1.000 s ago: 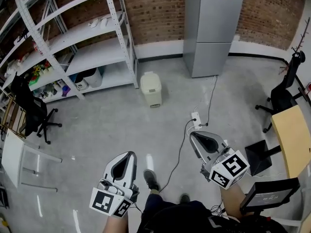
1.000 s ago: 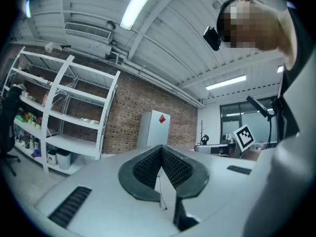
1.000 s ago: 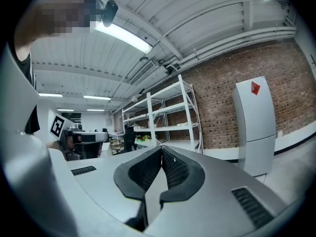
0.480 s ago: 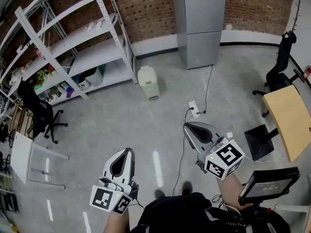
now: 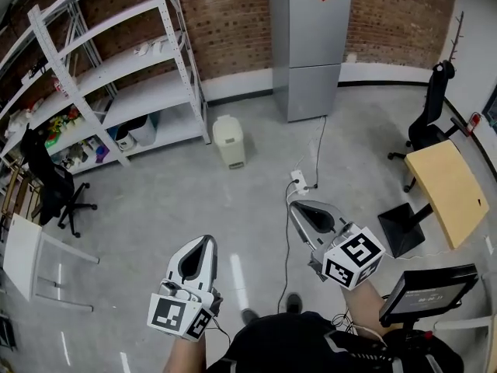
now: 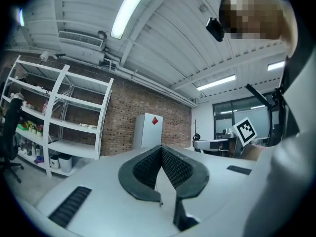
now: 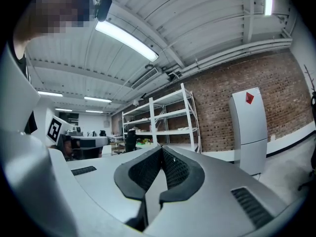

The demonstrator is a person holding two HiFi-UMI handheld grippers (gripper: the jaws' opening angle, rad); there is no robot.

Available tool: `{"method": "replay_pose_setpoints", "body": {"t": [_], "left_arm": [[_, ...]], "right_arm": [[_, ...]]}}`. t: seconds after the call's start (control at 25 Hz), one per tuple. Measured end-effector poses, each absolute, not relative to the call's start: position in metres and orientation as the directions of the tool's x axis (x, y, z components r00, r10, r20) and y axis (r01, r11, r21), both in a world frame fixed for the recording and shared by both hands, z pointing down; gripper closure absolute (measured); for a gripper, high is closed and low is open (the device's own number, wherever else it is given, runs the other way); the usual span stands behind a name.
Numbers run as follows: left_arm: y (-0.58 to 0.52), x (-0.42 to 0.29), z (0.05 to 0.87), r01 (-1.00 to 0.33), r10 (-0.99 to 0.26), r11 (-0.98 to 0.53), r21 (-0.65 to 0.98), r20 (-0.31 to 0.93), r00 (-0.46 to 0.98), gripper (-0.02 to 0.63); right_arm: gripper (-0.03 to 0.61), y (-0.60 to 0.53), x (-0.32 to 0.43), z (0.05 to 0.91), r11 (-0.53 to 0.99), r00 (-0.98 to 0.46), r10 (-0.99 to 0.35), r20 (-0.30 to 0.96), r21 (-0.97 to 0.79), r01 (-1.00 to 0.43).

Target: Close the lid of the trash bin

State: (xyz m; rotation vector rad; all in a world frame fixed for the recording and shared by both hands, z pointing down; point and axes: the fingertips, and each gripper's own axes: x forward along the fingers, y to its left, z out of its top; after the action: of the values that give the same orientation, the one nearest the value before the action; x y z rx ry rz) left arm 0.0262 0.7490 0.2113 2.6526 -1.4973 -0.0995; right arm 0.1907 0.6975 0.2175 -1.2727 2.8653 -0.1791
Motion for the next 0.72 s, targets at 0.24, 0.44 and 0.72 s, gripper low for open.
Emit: {"method": "replay_pose_setpoints", "body": {"t": [0.24,0.44,0.72], "left_arm": [[0.742,0.02,0.214,-0.837,-0.845,-0.532,0.127,-0.012,0.535,0.616],[0.737,0.03,0.219,-0.828,-0.835,-0.546,0.128,-0.005,0.55,0.615],[0.735,0.022,0.209,-0.838,-0.844,-0.534,0.111,-0.018,0.535,0.615]], "right_arm": [[0.572,0.702,0.185,0.218,0.646,-0.655,-0.752,0.069,-0.117,-0.754],[0.572,0.702,0.191,0.222,0.637,-0.647,-0.758,0.078,-0.118,-0.761],[0.572,0.703,0.185,0.22,0.633,-0.642,-0.762,0.086,-0.112,-0.766]]}}
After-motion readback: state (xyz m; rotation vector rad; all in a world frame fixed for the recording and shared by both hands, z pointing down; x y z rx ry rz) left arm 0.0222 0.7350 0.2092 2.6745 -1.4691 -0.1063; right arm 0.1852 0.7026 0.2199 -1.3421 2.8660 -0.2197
